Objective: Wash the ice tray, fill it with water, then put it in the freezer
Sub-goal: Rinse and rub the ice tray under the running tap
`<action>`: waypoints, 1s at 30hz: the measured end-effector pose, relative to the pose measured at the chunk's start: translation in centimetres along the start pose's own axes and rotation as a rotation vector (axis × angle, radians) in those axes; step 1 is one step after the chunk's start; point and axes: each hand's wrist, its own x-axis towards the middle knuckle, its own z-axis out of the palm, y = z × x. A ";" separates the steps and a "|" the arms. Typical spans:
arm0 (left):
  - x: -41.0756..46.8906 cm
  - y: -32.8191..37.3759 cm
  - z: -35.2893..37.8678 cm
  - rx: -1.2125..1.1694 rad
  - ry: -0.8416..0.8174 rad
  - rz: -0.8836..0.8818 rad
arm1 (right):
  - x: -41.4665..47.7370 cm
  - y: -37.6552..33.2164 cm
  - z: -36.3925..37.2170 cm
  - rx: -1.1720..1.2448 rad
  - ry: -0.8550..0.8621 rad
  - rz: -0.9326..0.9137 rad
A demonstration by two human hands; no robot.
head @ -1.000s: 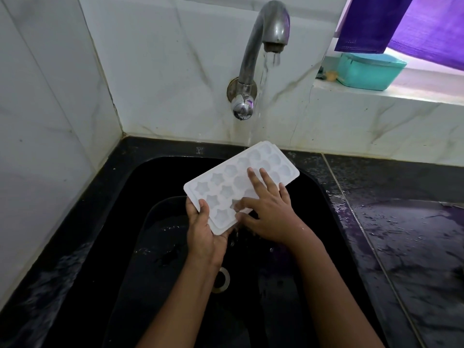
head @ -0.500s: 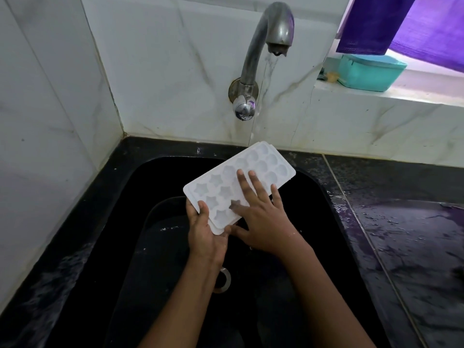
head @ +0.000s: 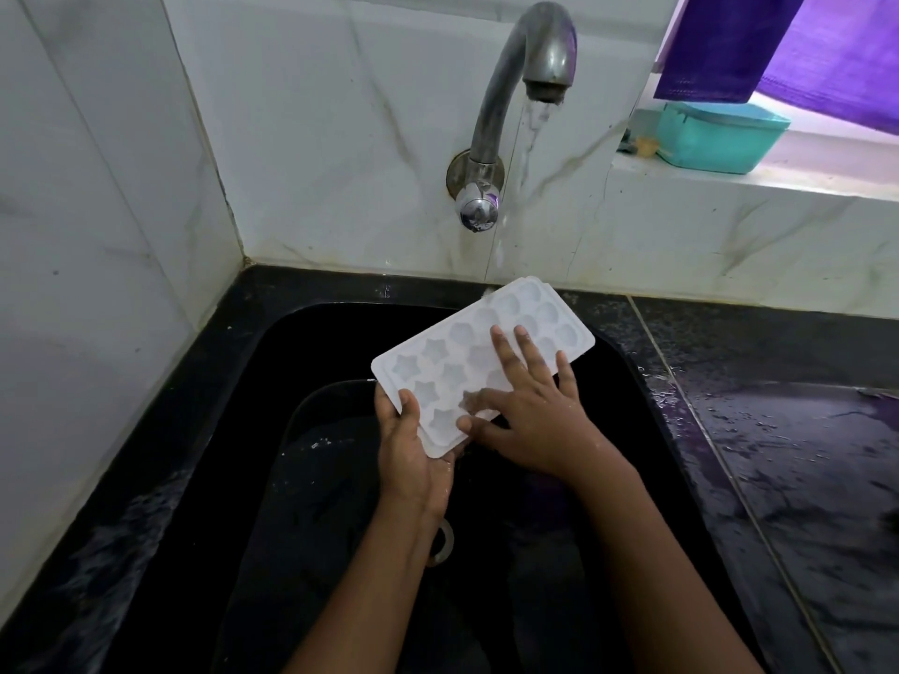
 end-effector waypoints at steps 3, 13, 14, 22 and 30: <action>0.0 -0.2 0.2 -0.022 -0.007 -0.004 | -0.1 -0.8 0.5 -0.091 0.091 0.005; 0.0 -0.5 0.1 -0.004 -0.025 -0.010 | -0.2 -0.5 0.1 -0.082 0.092 0.030; 0.0 -0.4 0.2 -0.004 -0.017 -0.006 | -0.2 -0.9 0.3 -0.113 0.112 0.010; 0.0 -0.1 0.1 -0.020 -0.013 -0.001 | 0.1 0.1 0.2 0.029 0.032 0.035; 0.1 0.2 -0.4 -0.029 0.006 0.021 | 0.3 -0.8 0.9 0.054 -0.004 -0.034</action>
